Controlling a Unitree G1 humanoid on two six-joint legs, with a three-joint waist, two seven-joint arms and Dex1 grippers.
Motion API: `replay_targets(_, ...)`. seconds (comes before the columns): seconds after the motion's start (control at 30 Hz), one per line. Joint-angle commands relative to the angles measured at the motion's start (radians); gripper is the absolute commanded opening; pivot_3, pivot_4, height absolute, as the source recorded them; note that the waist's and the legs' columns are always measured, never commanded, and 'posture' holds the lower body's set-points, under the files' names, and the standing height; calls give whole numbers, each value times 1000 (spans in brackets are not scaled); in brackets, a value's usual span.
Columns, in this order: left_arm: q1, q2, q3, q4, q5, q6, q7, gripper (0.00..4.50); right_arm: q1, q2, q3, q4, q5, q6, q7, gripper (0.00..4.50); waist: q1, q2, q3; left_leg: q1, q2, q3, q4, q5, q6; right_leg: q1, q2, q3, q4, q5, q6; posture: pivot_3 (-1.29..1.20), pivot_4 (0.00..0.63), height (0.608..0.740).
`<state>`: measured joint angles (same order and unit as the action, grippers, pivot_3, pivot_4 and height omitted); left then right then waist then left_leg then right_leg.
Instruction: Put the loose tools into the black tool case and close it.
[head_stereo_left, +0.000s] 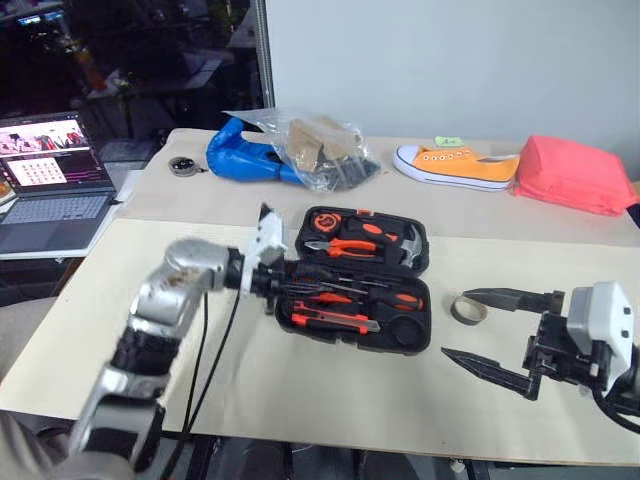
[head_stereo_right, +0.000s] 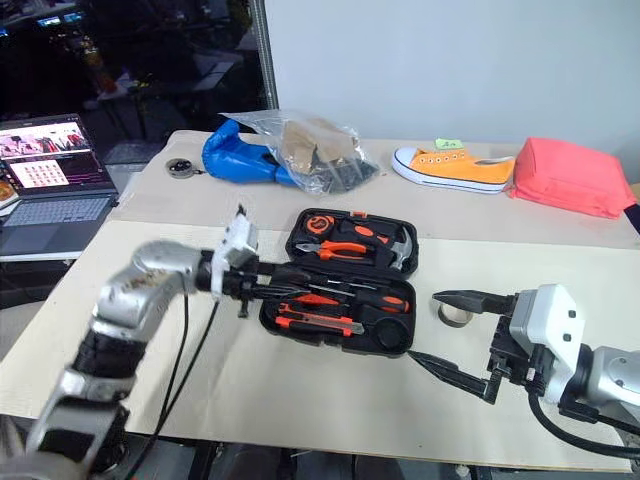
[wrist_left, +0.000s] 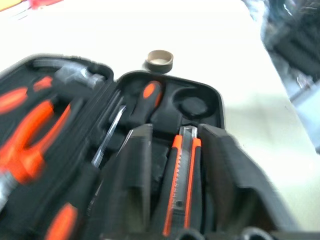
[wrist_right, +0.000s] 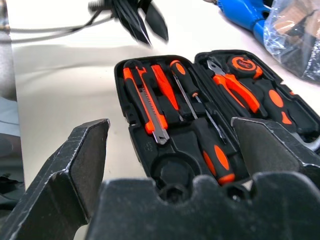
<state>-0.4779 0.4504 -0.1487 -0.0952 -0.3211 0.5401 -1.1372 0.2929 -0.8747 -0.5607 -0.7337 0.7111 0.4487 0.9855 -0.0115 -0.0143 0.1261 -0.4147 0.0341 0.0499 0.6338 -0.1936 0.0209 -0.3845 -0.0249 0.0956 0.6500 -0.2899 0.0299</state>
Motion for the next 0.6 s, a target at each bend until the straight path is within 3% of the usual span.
replay_targets(0.03,74,-30,-33,-46,81,-32,163,35,-23,-26,-5,6,4,-11,17,4500,2,0,0,1,0,0,0,0,0,1,0,0,0,0,0,0,150,740)
replay_targets(0.1,117,-44,-54,-24,120,-31,230,35,-32,-33,-6,11,8,-7,21,4500,0,0,0,3,0,0,0,0,0,3,0,1,0,0,0,0,150,740)
replay_targets(0.3,174,4,-179,39,202,-22,226,35,-24,-54,-19,10,14,9,35,4500,-5,-1,-1,12,0,0,-2,0,0,12,0,1,-3,0,0,0,150,740)
replay_targets(0.43,150,-39,-239,127,232,-54,242,35,-2,-69,-40,10,16,33,44,4500,-3,1,-4,17,0,1,-3,0,0,17,-1,1,-3,-2,3,0,150,740)
replay_targets(0.6,146,-93,-125,62,138,-155,249,35,26,-64,-81,-1,39,105,-1,4500,6,2,-5,27,0,1,-3,0,0,29,-4,1,-6,-6,4,0,150,740)
